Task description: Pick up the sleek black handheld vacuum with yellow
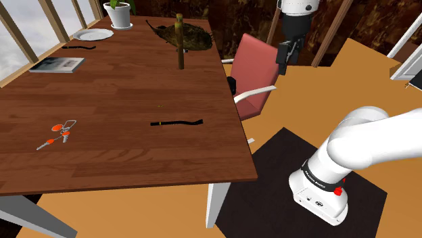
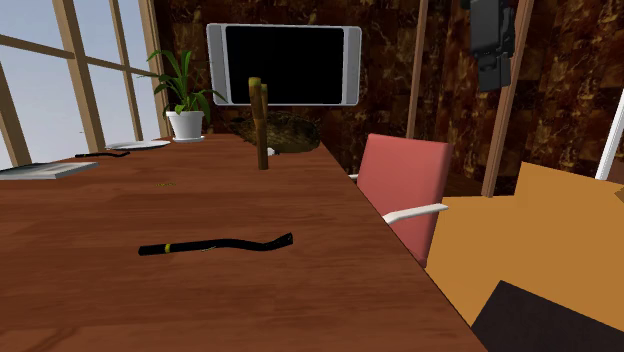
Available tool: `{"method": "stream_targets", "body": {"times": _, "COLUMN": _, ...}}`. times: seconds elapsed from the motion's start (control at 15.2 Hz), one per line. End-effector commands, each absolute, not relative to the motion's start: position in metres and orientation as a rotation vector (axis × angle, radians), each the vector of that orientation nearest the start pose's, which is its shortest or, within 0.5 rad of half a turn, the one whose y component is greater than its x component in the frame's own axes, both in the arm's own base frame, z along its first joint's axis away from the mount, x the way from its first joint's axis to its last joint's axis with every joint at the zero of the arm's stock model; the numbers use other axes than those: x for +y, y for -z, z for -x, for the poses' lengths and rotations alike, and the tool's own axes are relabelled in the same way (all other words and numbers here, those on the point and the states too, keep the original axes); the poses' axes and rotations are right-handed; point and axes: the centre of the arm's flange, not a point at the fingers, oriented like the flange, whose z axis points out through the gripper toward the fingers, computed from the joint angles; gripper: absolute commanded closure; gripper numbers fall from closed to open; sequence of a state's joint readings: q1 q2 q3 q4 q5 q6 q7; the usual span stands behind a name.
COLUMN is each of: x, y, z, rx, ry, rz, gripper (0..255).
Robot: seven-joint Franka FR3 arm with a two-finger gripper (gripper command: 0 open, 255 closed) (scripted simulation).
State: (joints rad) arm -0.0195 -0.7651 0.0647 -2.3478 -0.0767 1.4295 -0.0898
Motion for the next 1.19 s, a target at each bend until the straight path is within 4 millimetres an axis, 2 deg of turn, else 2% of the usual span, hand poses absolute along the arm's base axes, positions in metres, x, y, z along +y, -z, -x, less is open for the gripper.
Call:
{"method": "stream_targets", "body": {"times": 0.0, "x": 0.01, "y": -0.577, "z": -0.296, "rx": -0.176, "ry": -0.257, "rz": 3.243, "gripper": 0}}
{"method": "stream_targets", "body": {"times": 0.59, "x": 0.084, "y": -0.532, "z": -0.369, "rx": -0.544, "ry": -0.215, "rz": 3.173, "gripper": 0}}
{"method": "stream_targets", "body": {"times": 1.12, "x": 0.164, "y": -0.496, "z": -0.417, "rx": -0.859, "ry": -0.176, "rz": 3.074, "gripper": 0}}
